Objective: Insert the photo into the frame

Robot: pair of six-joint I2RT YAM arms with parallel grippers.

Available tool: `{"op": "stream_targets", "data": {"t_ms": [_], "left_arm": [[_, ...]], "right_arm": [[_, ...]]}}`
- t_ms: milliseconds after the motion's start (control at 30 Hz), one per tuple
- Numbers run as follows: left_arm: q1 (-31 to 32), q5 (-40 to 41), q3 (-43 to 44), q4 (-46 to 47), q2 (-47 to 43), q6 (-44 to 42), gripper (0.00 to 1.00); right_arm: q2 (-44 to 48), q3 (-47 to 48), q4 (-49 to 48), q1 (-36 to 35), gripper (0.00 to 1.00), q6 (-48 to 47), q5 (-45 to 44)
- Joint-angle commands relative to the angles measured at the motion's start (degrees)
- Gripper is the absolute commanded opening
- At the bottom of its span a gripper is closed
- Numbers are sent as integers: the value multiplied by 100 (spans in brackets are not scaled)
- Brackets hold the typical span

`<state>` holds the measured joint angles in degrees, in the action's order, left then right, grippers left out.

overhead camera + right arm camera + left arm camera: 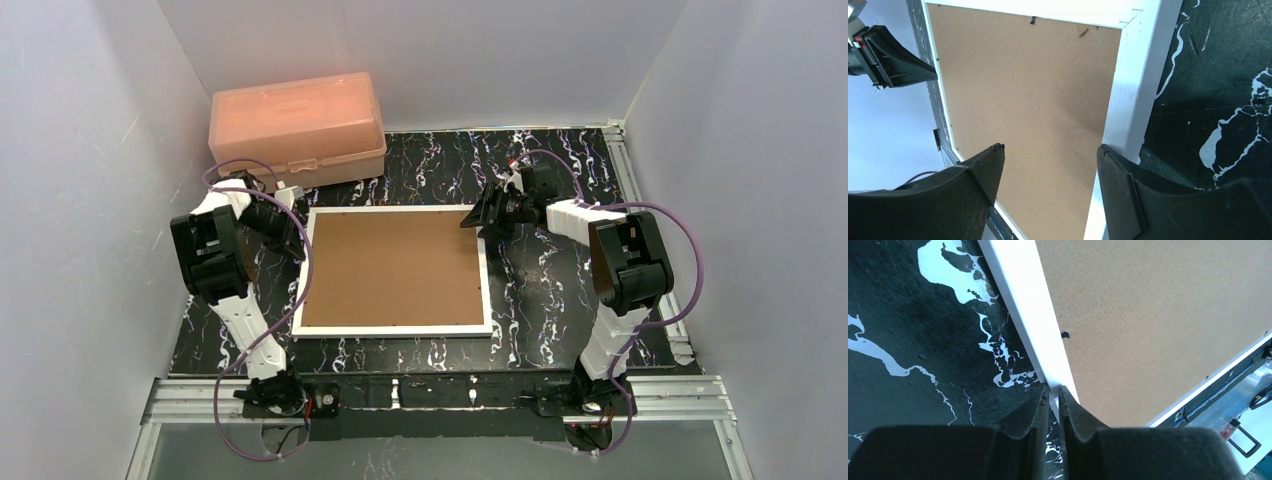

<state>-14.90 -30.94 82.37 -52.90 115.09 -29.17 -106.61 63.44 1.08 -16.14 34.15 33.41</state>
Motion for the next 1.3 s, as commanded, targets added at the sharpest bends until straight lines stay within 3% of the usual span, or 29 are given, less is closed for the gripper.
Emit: {"op": "stream_targets", "data": {"t_ms": [0, 700, 1267], "left_arm": [[4, 66, -59, 134, 181, 52, 10], [53, 278, -388, 316, 126, -40, 2], [180, 329, -494, 430, 75, -52, 2]], "right_arm": [[38, -149, 68, -4, 76, -32, -37], [284, -286, 431, -4, 76, -217, -3], [63, -370, -16, -153, 77, 109, 86]]}}
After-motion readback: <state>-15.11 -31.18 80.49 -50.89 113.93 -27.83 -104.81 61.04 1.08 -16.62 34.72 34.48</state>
